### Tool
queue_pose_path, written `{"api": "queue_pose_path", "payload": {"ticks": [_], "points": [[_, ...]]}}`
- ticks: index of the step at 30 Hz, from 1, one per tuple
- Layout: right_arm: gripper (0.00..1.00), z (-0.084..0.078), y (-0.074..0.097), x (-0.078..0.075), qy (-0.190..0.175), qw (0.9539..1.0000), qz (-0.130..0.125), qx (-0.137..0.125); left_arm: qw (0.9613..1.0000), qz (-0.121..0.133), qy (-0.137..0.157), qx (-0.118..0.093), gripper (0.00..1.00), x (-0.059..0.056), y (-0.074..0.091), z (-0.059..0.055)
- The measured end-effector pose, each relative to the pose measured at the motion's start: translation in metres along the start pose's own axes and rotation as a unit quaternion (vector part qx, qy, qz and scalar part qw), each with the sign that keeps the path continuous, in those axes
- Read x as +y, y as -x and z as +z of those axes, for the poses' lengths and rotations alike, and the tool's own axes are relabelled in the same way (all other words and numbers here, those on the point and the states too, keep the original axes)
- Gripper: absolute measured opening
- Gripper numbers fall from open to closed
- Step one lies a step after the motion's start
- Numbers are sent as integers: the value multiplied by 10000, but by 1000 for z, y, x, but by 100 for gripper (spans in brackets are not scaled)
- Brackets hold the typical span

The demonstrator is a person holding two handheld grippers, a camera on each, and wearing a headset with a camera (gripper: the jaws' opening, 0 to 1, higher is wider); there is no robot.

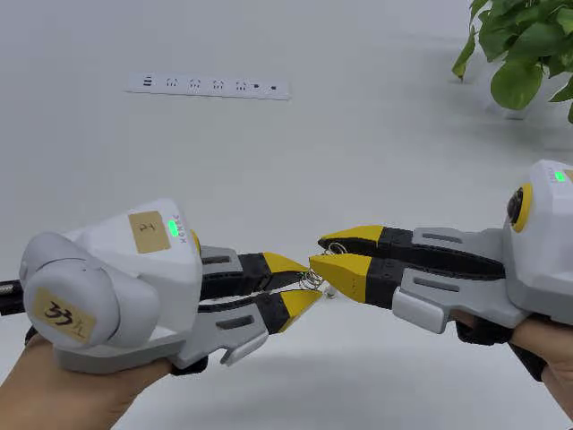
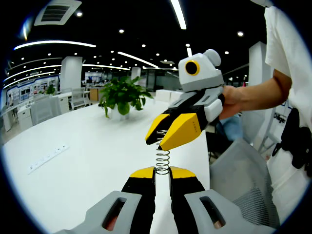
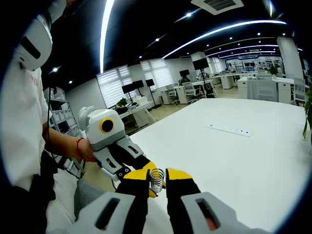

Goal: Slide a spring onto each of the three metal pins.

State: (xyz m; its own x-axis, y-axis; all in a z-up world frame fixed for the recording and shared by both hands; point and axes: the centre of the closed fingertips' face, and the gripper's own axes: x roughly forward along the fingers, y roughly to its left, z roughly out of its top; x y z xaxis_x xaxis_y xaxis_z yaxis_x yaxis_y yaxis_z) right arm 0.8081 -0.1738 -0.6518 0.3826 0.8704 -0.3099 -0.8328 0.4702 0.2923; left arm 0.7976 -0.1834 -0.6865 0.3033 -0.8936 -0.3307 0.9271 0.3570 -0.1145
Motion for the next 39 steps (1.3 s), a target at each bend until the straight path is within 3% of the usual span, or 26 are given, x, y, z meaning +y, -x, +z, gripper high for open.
{"api": "queue_pose_path", "payload": {"ticks": [5,10,13,15,18,19,23,24,28,29,31,32,36,39], "points": [[17,-1,0,1,-19,10000,72,65,10000,7,18,-11,10,0,1,-1],[23,-4,2,4,229,9986,258,404,10000,12,23,-21,10,0,1,-1],[25,-8,6,0,592,9935,428,870,10000,-1,15,-43,10,-1,1,-1],[26,-7,8,2,922,9869,612,1178,10000,-17,6,-72,10,-3,1,0],[26,-6,11,4,1363,9722,951,1649,9999,-33,-16,-102,10,-4,0,2],[26,-6,12,9,1563,9629,1127,1887,9999,-41,-20,-122,10,-5,-1,2],[26,-5,8,14,2175,9336,1415,2473,9998,-60,-56,-161,10,-6,-1,3],[26,-5,6,16,2365,9230,1533,2621,9998,-65,-63,-170,10,-7,-1,3],[24,-10,2,27,2697,8933,1907,3048,9998,-68,-63,-202,10,-9,-1,5],[23,-15,1,25,2818,8839,2028,3133,9997,-69,-65,-209,10,-10,-1,5],[22,-17,-2,24,2800,8793,2073,3249,9997,-78,-69,-218,10,-11,-1,5],[22,-18,-2,23,2847,8747,2090,3319,9997,-76,-76,-220,10,-11,-1,5],[21,-26,1,20,3070,8518,2200,3632,9996,-61,-47,-262,10,-11,1,5],[19,-27,0,20,3082,8475,2251,3688,9996,-64,-48,-271,10,-11,1,5]]}}
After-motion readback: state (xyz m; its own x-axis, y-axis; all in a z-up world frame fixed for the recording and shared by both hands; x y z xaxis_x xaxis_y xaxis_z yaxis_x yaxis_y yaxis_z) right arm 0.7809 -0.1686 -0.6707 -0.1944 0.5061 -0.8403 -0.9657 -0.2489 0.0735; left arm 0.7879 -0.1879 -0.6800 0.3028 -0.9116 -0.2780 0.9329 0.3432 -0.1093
